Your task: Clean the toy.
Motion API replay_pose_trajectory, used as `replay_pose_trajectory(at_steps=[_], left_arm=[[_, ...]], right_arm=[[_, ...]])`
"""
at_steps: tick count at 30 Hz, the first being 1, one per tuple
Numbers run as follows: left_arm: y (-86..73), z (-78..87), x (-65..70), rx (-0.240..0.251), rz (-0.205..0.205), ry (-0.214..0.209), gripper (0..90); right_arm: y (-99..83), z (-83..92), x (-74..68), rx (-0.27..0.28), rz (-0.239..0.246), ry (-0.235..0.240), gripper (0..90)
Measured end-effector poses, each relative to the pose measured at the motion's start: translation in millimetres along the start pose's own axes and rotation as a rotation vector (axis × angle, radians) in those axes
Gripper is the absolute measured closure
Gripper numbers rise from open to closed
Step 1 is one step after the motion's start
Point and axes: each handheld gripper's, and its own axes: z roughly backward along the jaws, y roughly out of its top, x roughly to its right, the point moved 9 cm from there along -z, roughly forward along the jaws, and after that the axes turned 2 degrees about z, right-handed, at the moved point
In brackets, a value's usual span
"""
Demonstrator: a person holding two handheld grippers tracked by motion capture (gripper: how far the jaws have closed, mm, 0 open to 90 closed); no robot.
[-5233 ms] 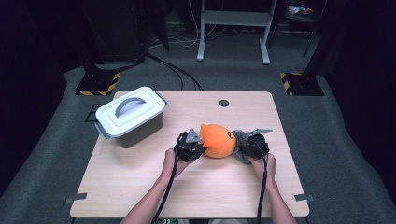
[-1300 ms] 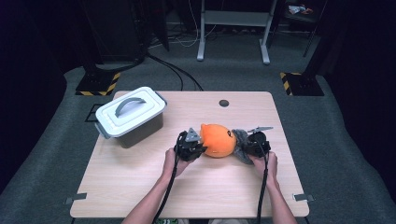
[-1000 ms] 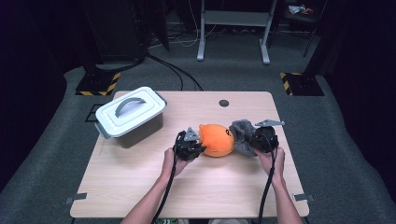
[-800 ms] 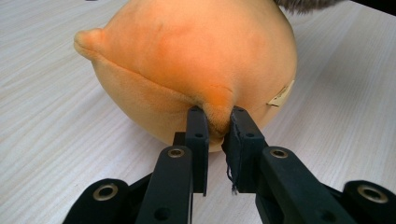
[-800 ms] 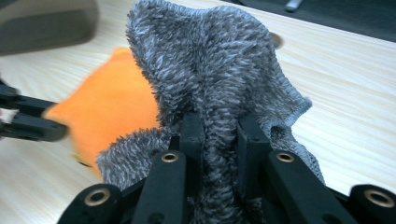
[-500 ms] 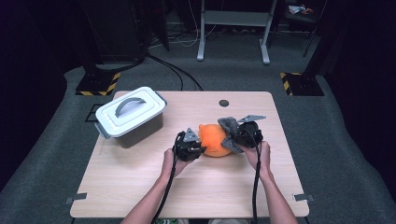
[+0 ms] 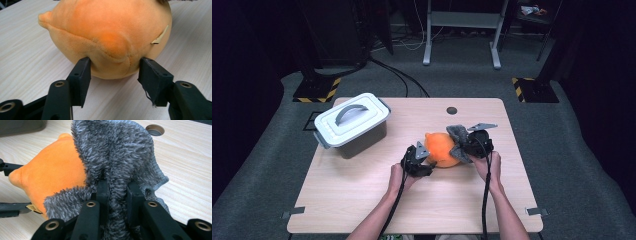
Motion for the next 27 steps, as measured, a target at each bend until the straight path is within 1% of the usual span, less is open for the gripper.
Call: replay_pose_trajectory(at_steps=[1,2,3,4,5,7,9,10,11,12,14,15,16,18,19,20,21,22,23,24,26,27], left_arm=[[-0.1,-0.4,0.6,0.002,0.001,-0.004,46.9],[0.1,-1.1,0.2,0.007,0.003,0.003,49.9],[-0.3,-1.3,-0.1,0.002,0.003,0.006,53.7],[-0.2,-1.5,0.4,0.002,0.002,-0.001,57.0],[-0.1,-1.7,0.4,0.002,0.002,0.001,60.4],[0.7,-1.7,0.8,0.007,0.008,-0.006,66.8],[1.3,-1.1,0.8,0.012,0.02,-0.017,72.4],[1.5,-0.1,0.8,0.014,0.027,-0.03,74.2],[1.6,0.7,0.9,0.016,0.043,-0.042,75.4],[2.2,1.6,0.2,0.016,0.051,-0.053,76.4],[4.6,3.7,0.1,0.029,0.081,-0.073,78.0],[5.7,5.2,-0.1,0.026,0.084,-0.08,78.5],[7.4,6.7,1.2,0.033,0.113,-0.105,78.8],[11.4,10.0,0.6,0.04,0.133,-0.117,79.3],[14.1,12.4,0.4,0.046,0.144,-0.13,79.4],[15.7,13.5,0.6,0.046,0.151,-0.135,79.5],[15.7,13.5,0.6,0.046,0.151,-0.135,79.5],[18.8,16.5,1.3,0.042,0.168,-0.151,79.5],[20.1,17.5,2.7,0.041,0.183,-0.158,79.5],[21.0,18.0,3.1,0.036,0.184,-0.16,79.5],[22.6,18.6,4.5,0.032,0.2,-0.167,79.4],[23.1,18.3,4.2,0.028,0.199,-0.169,79.3]], right_arm=[[0.8,-0.6,-0.1,0.008,-0.007,-0.002,75.8],[-0.1,-0.2,0.1,0.007,0.006,0.003,75.8],[-0.4,-0.1,0.4,0.008,0.017,0.003,75.8],[-0.2,0.0,-0.6,0.013,0.012,0.004,75.8],[-0.5,0.5,-1.4,0.012,0.01,0.004,75.8],[0.0,1.2,-1.0,0.022,0.017,0.004,75.8],[-0.1,2.4,-0.9,0.026,0.004,0.004,75.8],[0.3,3.7,-0.8,0.033,-0.007,0.01,75.8],[0.8,5.1,-0.5,0.04,-0.011,0.013,75.8],[1.2,6.9,-0.5,0.042,-0.016,0.014,75.8],[3.4,11.3,-0.1,0.062,-0.011,0.014,75.8],[4.6,13.7,-0.3,0.068,-0.013,0.016,75.8],[6.1,16.2,-0.7,0.076,-0.016,0.02,75.8],[8.4,20.2,-2.9,0.081,-0.009,0.023,75.8],[9.6,22.3,-5.0,0.086,-0.014,0.029,75.8],[11.9,24.7,-7.0,0.093,-0.005,0.034,75.8],[13.2,26.2,-8.3,0.097,-0.004,0.035,75.8],[15.7,28.8,-10.9,0.104,0.001,0.045,75.8],[17.3,30.2,-13.0,0.107,0.001,0.054,75.8],[19.7,32.1,-16.0,0.111,0.006,0.062,75.8],[24.9,34.9,-23.0,0.122,0.018,0.071,75.8],[27.0,35.8,-27.6,0.123,0.023,0.084,75.8]])
